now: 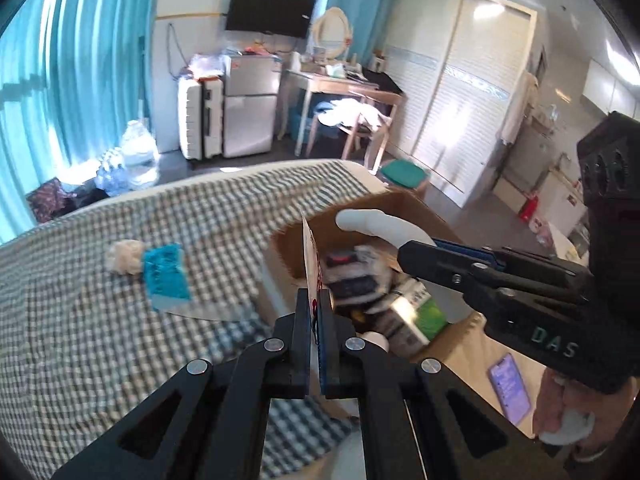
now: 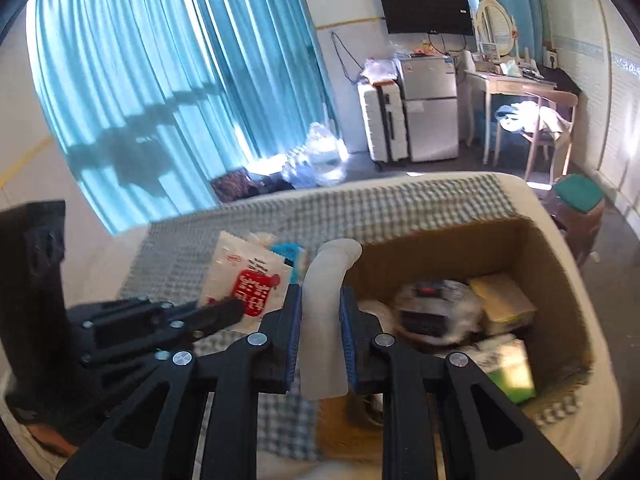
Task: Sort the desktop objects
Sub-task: 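Carry the white stick and white sachet into the cardboard box and release both, then grasp the blue blister pack with the right tool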
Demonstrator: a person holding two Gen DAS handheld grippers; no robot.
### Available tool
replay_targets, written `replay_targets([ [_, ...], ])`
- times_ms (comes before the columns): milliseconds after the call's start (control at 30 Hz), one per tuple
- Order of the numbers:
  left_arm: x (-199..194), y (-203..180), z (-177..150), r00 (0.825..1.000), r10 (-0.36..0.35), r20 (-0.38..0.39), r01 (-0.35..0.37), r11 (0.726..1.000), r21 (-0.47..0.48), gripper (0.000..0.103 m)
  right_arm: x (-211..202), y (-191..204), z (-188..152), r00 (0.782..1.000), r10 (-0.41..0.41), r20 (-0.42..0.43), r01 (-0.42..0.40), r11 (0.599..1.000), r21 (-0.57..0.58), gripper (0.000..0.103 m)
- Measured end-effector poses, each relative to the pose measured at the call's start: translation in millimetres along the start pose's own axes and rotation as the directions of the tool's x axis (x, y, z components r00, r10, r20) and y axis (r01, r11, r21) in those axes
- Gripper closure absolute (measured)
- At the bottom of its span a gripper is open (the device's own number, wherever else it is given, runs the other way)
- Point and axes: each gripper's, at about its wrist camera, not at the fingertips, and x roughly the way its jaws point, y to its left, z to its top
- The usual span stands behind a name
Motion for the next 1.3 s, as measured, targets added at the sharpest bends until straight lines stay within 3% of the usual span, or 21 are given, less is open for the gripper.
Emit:
replay_targets([
  [167, 47.2, -32.5, -15.5, 0.993, -0.038, -0.11, 0.039, 0.999, 0.012, 0.101, 15.5, -55.0, -27.3, 0.994, 0.025, -0.104, -0.022, 0.999, 0.033, 0.084],
  [233, 59.7, -36.5, -24.0, 0.99, -0.043, -0.136, 0.044, 0.999, 0.01, 0.101, 27.0, -66.8, -38.2, 0.99, -0.009, -0.141, 0.013, 1.0, 0.022, 0.081],
  [367, 77.9, -34.8, -33.5, 0.98, -0.015, -0.196, 0.021, 0.999, 0.027, 0.097, 44.7, -86.7, -56.4, 0.986, -0.017, -0.167, 0.026, 0.998, 0.051, 0.079],
  [433, 81.9, -31.2, -35.2, 0.976, -0.001, -0.217, 0.009, 0.999, 0.036, 0.082, 43.6, -95.8, -57.7, 0.99, -0.015, -0.14, 0.03, 0.995, 0.099, 0.065],
  [467, 82.1, -29.4, -34.9, 0.976, -0.003, -0.22, 0.01, 0.999, 0.032, 0.07, 41.9, -98.9, -57.5, 0.992, -0.021, -0.127, 0.036, 0.992, 0.12, 0.06],
  [533, 79.7, -24.6, -34.0, 0.976, -0.034, -0.215, 0.036, 0.999, 0.006, 0.062, 36.5, -103.2, -57.6, 0.995, -0.035, -0.099, 0.05, 0.986, 0.156, 0.056],
  [600, 72.5, -25.7, -30.6, 0.98, -0.007, -0.2, 0.009, 1.0, 0.005, 0.021, 30.6, -106.8, -55.9, 0.996, -0.025, -0.084, 0.04, 0.983, 0.181, 0.056],
  [633, 66.6, -26.1, -29.4, 0.983, 0.026, -0.181, -0.024, 1.0, 0.013, 0.016, 27.3, -107.0, -55.1, 0.997, -0.026, -0.078, 0.041, 0.981, 0.19, 0.056],
  [767, 42.3, -20.0, -26.2, 0.99, 0.028, -0.136, -0.029, 1.0, -0.004, 0.014, 14.2, -100.5, -50.2, 0.998, -0.036, -0.048, 0.045, 0.98, 0.195, 0.055],
  [933, 12.9, 2.7, -28.7, 0.986, 0.13, -0.103, -0.134, 0.99, -0.032, 0.01, -2.4, -79.0, -42.0, 1.0, -0.023, 0.0, 0.023, 0.986, 0.167, 0.055],
  [1033, -6.8, 27.4, -34.3, 0.97, 0.23, -0.083, -0.235, 0.97, -0.06, 0.004, -8.1, -56.1, -38.2, 1.0, 0.013, 0.029, -0.017, 0.991, 0.13, 0.05],
  [1167, -28.1, 70.3, -48.1, 0.923, 0.375, -0.086, -0.383, 0.918, -0.102, 0.001, -2.3, -12.5, -33.0, 0.997, 0.075, 0.036, -0.077, 0.996, 0.05, 0.046],
  [1233, -34.7, 95.3, -57.9, 0.898, 0.425, -0.115, -0.438, 0.888, -0.138, 0.001, 7.0, 14.3, -31.4, 0.994, 0.108, 0.024, -0.108, 0.994, 0.004, 0.041],
  [1300, -37.5, 116.6, -68.4, 0.888, 0.439, -0.136, -0.458, 0.871, -0.178, 0.001, 20.0, 41.4, -31.1, 0.991, 0.135, 0.005, -0.135, 0.99, -0.046, 0.039],
])
